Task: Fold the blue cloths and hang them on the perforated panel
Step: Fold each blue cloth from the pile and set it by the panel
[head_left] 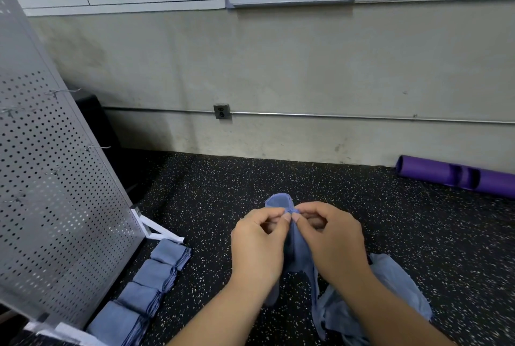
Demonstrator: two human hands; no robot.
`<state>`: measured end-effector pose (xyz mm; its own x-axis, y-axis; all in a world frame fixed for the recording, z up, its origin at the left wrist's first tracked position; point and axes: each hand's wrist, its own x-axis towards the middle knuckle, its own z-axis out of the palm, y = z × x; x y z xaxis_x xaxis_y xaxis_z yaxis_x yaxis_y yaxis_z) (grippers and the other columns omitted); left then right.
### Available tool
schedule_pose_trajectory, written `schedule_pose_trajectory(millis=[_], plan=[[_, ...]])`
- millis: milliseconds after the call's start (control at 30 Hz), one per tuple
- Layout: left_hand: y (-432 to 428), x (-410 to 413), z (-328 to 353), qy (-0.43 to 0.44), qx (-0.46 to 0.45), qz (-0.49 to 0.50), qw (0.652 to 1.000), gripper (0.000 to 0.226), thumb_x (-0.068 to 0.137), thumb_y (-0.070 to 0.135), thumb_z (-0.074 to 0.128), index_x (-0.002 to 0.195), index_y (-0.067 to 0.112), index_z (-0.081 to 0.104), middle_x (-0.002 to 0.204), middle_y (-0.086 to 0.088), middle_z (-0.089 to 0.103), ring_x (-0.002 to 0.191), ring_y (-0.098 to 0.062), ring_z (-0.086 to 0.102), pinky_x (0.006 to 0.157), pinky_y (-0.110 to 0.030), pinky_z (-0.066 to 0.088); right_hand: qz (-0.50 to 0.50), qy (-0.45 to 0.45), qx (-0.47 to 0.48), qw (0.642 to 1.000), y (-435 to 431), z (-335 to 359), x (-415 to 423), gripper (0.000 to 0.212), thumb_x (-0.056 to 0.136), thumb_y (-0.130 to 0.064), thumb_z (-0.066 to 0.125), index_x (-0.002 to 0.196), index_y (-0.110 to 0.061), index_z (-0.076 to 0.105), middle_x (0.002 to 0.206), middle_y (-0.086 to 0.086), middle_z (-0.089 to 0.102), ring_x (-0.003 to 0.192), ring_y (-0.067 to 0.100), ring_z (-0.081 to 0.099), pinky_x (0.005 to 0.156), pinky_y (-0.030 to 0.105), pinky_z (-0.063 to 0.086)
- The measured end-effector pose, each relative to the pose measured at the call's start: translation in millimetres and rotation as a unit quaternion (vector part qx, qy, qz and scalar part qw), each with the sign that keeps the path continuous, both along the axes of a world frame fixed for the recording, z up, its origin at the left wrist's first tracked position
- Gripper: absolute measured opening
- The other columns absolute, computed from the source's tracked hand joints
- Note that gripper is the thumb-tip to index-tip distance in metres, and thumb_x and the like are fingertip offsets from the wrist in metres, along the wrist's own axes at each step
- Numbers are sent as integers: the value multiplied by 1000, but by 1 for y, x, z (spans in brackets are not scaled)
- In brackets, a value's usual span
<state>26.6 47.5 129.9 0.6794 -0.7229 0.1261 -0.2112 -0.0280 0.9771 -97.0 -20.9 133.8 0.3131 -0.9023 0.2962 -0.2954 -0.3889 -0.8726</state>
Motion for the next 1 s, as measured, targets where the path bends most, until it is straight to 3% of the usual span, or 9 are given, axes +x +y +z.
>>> schedule_pose_trajectory(millis=[333,533,633,767,1000], plan=[[5,-3,7,11,-3,-25,1000,13,95,13,80,89,24,83,78,12,78,71,1,70,72,-17,55,-4,5,1,1000,1,-1,1,18,95,-18,79,101,-34,81,91,-22,77,86,-6,72,81,15,57],[5,-3,8,16,-12,-26,999,11,95,13,80,90,23,83,78,10,78,71,1,71,71,-17,55,-4,-14,-8,1000,4,1,2,25,95,-16,78,96,-40,79,90,-24,76,86,-6,72,80,16,58],[6,-3,9,17,-17,-32,999,10,96,13,79,91,22,82,80,11,79,74,-1,74,74,-20,58,0,-11,-17,1000,6,3,2,30,96,-17,78,93,-47,74,91,-27,75,87,-6,72,79,15,57],[6,-1,5,12,-20,-36,999,15,98,11,74,91,22,83,80,9,79,73,-5,73,75,-31,61,14,-11,-31,999,7,3,3,28,97,-13,76,101,-41,76,94,-22,75,90,-6,72,81,15,58],[7,-2,8,25,-34,-49,998,32,98,-1,65,95,26,83,92,14,81,89,-5,76,87,-32,61,39,-24,-14,999,8,6,1,33,87,-14,85,103,-42,77,94,-22,73,88,0,72,77,16,58]])
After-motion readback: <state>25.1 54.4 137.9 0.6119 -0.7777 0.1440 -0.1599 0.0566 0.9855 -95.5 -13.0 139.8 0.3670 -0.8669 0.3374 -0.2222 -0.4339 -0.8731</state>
